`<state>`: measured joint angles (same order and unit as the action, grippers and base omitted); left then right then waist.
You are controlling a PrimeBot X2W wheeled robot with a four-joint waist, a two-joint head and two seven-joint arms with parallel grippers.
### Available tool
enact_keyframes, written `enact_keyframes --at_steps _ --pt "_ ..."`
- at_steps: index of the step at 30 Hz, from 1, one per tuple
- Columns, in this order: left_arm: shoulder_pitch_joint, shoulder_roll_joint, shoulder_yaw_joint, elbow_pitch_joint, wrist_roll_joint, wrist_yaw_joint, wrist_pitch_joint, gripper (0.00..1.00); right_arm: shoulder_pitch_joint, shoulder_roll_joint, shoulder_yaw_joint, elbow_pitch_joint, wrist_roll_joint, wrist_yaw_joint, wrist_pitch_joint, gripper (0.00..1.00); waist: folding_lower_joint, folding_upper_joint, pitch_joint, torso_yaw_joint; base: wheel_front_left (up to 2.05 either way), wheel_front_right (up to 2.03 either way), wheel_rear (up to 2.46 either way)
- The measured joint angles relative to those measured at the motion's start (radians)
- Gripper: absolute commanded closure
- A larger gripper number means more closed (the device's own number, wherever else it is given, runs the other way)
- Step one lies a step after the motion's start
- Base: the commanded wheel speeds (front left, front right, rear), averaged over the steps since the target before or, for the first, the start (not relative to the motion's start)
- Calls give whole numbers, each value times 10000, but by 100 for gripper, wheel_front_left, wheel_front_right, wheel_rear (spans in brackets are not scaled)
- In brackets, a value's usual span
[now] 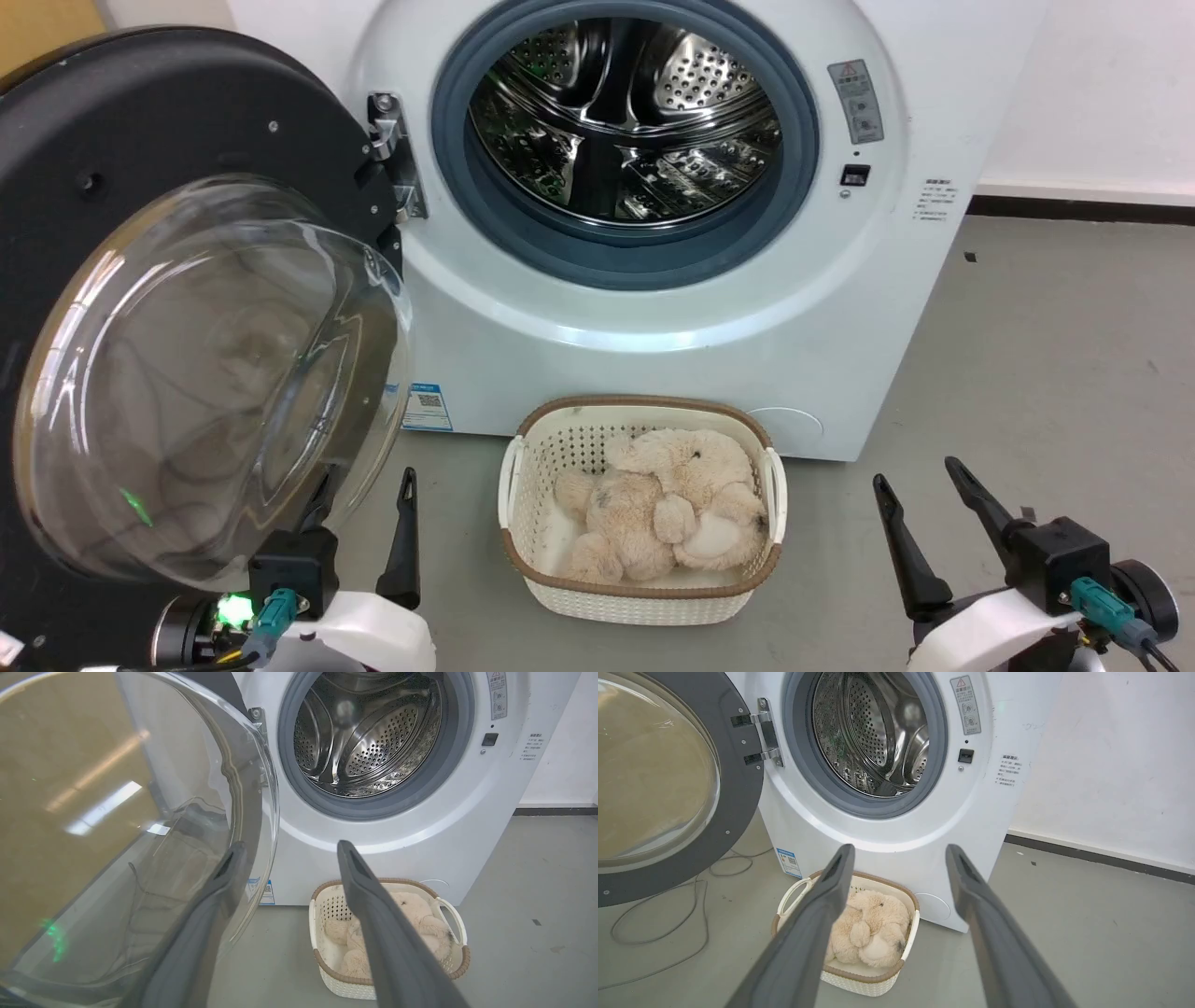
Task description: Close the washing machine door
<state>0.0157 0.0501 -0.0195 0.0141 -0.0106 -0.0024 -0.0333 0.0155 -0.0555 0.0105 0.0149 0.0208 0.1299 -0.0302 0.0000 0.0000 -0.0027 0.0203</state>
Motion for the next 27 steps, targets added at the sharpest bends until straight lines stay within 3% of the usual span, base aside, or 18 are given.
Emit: enact_keyframes --at_steps 27 --pt "22 0 -92 92 -205 2 -569 0 20 -4 407 215 339 2 -602 0 0 0 -139 1532 0 0 0"
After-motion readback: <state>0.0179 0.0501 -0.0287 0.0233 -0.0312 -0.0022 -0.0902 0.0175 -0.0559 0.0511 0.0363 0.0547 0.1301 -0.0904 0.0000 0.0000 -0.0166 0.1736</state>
